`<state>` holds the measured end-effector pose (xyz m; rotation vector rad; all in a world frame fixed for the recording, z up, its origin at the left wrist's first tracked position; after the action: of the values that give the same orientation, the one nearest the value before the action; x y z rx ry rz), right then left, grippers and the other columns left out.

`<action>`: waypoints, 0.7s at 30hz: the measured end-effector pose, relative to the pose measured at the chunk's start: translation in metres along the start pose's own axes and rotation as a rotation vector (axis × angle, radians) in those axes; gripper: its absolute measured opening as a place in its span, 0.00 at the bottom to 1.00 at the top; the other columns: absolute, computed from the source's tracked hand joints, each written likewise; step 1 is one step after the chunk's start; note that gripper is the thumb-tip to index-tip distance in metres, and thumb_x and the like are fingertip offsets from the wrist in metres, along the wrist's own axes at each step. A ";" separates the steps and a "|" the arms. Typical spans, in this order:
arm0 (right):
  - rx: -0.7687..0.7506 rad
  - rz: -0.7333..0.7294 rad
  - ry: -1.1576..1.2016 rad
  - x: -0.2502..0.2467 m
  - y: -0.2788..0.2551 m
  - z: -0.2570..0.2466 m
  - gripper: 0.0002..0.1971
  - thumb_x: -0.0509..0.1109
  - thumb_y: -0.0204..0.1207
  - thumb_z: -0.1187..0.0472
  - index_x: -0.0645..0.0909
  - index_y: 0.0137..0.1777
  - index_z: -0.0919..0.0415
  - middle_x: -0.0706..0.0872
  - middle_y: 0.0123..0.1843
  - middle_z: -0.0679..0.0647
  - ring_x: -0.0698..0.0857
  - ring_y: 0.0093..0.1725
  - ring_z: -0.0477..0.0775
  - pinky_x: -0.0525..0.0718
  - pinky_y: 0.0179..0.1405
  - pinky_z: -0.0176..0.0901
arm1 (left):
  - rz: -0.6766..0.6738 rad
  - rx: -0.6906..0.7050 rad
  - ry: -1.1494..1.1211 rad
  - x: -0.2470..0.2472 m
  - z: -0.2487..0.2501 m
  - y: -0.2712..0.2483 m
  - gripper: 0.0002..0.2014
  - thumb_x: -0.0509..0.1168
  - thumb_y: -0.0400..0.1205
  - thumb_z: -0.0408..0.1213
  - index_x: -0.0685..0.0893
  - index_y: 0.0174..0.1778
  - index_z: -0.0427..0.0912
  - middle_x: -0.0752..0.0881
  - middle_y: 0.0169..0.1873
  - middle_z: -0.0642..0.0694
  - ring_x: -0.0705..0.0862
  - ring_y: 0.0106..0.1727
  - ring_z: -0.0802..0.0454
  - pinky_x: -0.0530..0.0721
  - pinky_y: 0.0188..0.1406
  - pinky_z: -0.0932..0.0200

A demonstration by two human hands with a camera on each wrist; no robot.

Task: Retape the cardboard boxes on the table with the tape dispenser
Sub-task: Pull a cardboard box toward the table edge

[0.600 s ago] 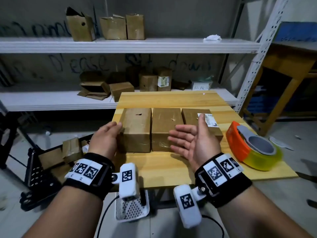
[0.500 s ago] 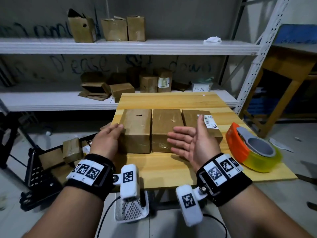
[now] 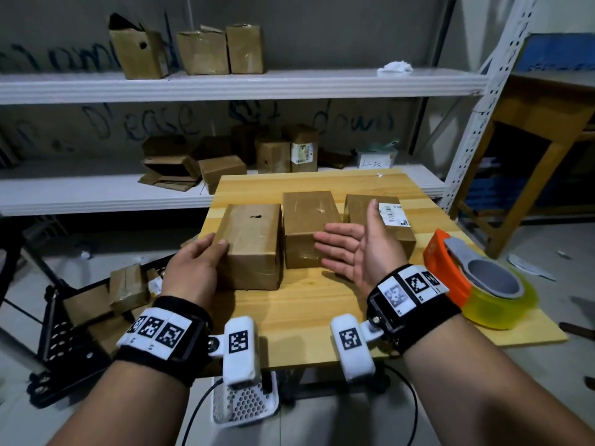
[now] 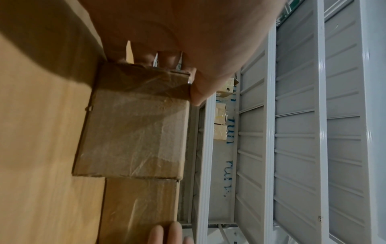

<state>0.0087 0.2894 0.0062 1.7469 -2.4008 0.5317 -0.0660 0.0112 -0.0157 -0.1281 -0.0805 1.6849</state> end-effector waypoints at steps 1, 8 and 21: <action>0.003 -0.006 0.008 0.000 0.003 -0.001 0.47 0.45 0.82 0.24 0.85 0.68 0.67 0.94 0.61 0.62 0.92 0.65 0.62 0.85 0.72 0.66 | 0.003 0.004 -0.001 0.001 0.000 0.001 0.20 0.73 0.83 0.49 0.87 0.71 0.57 0.88 0.61 0.52 0.86 0.64 0.44 0.84 0.70 0.34; 0.023 -0.008 0.102 0.000 0.018 -0.004 0.47 0.50 0.81 0.23 0.85 0.70 0.65 0.91 0.69 0.61 0.84 0.75 0.62 0.80 0.76 0.70 | 0.011 -0.003 -0.022 0.001 -0.003 0.003 0.21 0.75 0.76 0.55 0.89 0.65 0.59 0.88 0.63 0.51 0.85 0.66 0.42 0.83 0.70 0.33; 0.060 -0.037 0.039 0.017 0.003 0.005 0.43 0.52 0.82 0.25 0.85 0.68 0.65 0.93 0.64 0.63 0.89 0.68 0.64 0.82 0.74 0.70 | -0.002 0.006 -0.053 -0.019 0.001 -0.009 0.13 0.73 0.72 0.46 0.94 0.53 0.55 0.92 0.58 0.44 0.89 0.62 0.38 0.87 0.65 0.30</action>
<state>0.0008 0.2732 0.0058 1.7842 -2.3452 0.6337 -0.0550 -0.0064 -0.0131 -0.0787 -0.1156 1.6864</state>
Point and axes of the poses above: each hand's wrist, its own y-axis towards the middle knuckle, its own x-axis out of the palm, z = x × y, the point moved 6 cm from there along y, towards the middle knuckle
